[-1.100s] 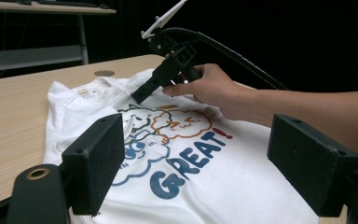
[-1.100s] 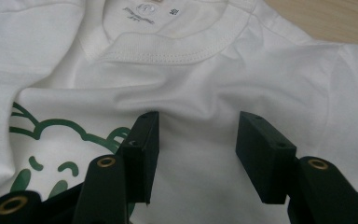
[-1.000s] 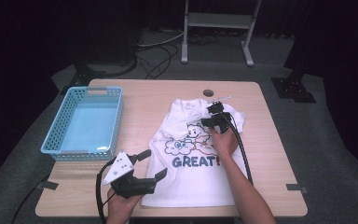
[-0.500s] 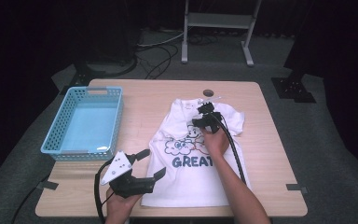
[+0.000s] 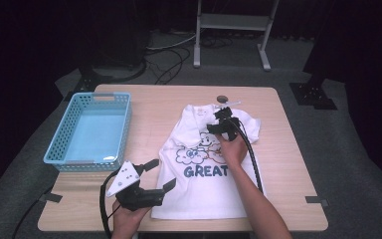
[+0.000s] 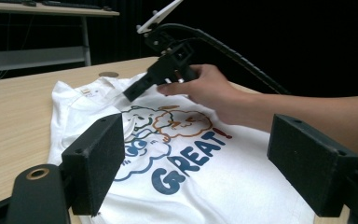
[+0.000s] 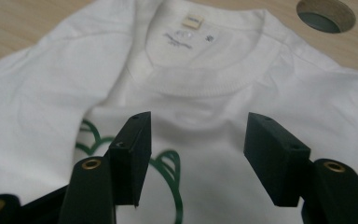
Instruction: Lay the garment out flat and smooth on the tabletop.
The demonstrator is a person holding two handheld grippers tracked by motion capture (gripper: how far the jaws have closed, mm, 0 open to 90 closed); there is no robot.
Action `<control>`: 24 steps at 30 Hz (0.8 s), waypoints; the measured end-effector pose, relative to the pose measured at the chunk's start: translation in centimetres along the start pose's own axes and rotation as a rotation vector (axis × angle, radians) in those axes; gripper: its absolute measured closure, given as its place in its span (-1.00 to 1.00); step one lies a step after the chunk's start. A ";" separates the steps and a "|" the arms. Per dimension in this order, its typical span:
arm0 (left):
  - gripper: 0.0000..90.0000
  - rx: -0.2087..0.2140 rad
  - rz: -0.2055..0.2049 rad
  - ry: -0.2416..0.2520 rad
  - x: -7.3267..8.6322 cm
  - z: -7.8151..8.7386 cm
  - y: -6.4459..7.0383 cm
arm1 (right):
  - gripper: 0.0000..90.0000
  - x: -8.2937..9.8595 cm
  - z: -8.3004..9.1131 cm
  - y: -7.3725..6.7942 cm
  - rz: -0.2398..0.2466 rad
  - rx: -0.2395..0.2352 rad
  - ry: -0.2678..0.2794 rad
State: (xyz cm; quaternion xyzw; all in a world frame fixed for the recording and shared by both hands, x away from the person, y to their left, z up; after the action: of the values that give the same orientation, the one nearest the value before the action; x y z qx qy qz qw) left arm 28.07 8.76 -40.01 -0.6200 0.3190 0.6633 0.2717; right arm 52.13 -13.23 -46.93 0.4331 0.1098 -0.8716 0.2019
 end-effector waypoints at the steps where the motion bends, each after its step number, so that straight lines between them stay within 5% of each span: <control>1: -0.60 -0.001 0.000 -0.002 0.0 0.0 0.0 | -0.14 0.4 0.4 0.2 0.009 0.004 -0.016; 9: -0.60 -0.004 -0.002 0.005 -0.2 0.2 0.2 | -0.25 4.3 4.8 1.2 0.004 -0.012 -0.093; 16: -0.63 -0.007 -0.007 -0.002 -0.2 0.1 0.3 | -0.35 7.7 9.3 -0.9 0.107 -0.042 -0.104; 24: -0.63 0.007 -0.014 -0.011 0.0 -0.2 0.8 | -0.39 10.4 11.8 -2.5 0.115 -0.078 -0.106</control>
State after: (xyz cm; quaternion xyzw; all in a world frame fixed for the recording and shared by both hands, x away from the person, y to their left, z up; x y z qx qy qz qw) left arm 27.62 8.09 -39.93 -0.6177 0.3154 0.6636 0.2804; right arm 36.98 -17.97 -48.09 0.3837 0.1076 -0.8753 0.2739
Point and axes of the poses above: each handheld gripper's, and its own axes: z roughly backward along the jaws, x roughly out of its underside, y roughly to its right, the point moved 7 cm from there along -z, roughly forward along the jaws, and after that the axes turned 9 degrees about y, right-handed, at the moved point
